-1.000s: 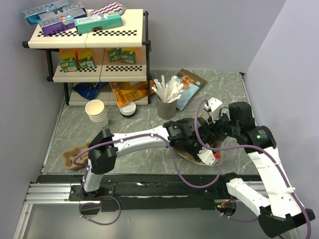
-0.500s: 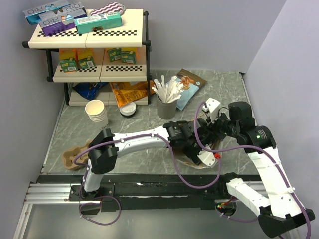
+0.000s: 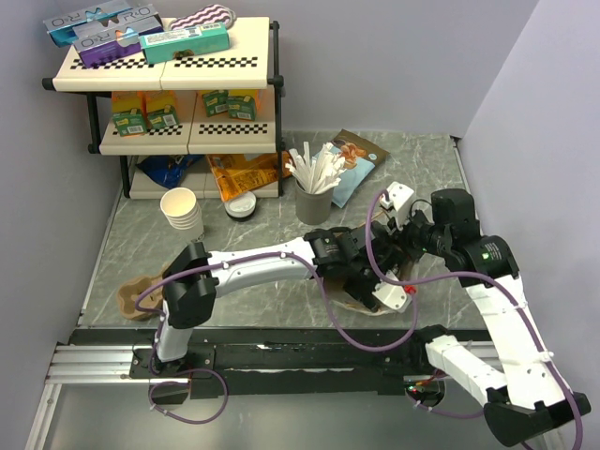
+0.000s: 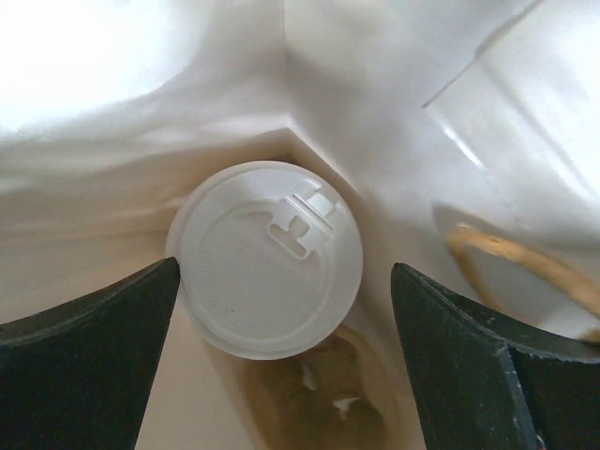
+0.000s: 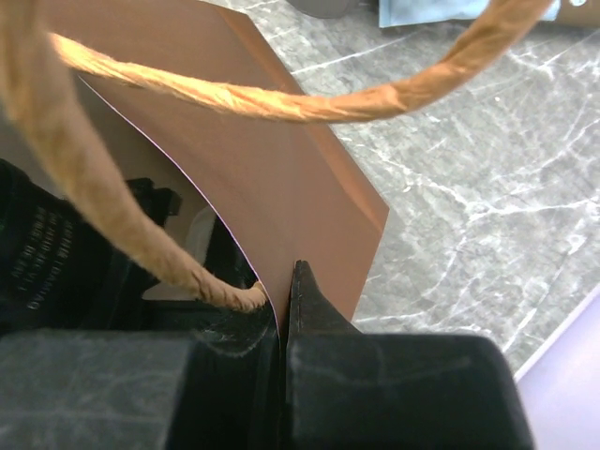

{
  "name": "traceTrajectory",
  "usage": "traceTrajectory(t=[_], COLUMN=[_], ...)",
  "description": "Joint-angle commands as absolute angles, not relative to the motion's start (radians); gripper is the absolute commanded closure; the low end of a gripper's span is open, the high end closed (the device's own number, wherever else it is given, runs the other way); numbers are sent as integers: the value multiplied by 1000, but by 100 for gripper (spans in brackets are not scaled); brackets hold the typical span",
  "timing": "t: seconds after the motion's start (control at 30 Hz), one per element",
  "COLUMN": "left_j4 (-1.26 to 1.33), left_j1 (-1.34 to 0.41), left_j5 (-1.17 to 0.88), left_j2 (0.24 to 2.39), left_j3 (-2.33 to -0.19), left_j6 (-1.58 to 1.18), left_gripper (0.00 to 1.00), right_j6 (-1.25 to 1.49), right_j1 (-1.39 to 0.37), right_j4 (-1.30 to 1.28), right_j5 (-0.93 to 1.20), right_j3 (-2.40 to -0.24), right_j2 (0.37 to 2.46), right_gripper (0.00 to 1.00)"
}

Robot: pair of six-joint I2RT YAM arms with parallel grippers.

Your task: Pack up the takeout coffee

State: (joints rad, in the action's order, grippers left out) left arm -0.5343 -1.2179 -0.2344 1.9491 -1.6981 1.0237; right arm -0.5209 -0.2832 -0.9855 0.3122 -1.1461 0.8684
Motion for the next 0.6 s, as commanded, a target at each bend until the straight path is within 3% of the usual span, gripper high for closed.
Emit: traceTrajectory(t=[0.0,0.37,0.57], left_j4=[-382,-281,-313], left_j1=[-1184,-1181,-1180], left_j5=[-190,-167,-281], left_j2=[1856,1810,1772], left_j3=[-1684,-1651,-1615], left_j6=[890,784,811], left_gripper=[1,1,0], right_j6=[-520,-520,-494], right_j1=[-290,-290,-290], right_j4=[-1038,-1049,-1039], right_j5=[367,380,380], right_j3=[-1187,-1177,-1166], right_j2=[842,828,828], right_gripper=[100,100,100])
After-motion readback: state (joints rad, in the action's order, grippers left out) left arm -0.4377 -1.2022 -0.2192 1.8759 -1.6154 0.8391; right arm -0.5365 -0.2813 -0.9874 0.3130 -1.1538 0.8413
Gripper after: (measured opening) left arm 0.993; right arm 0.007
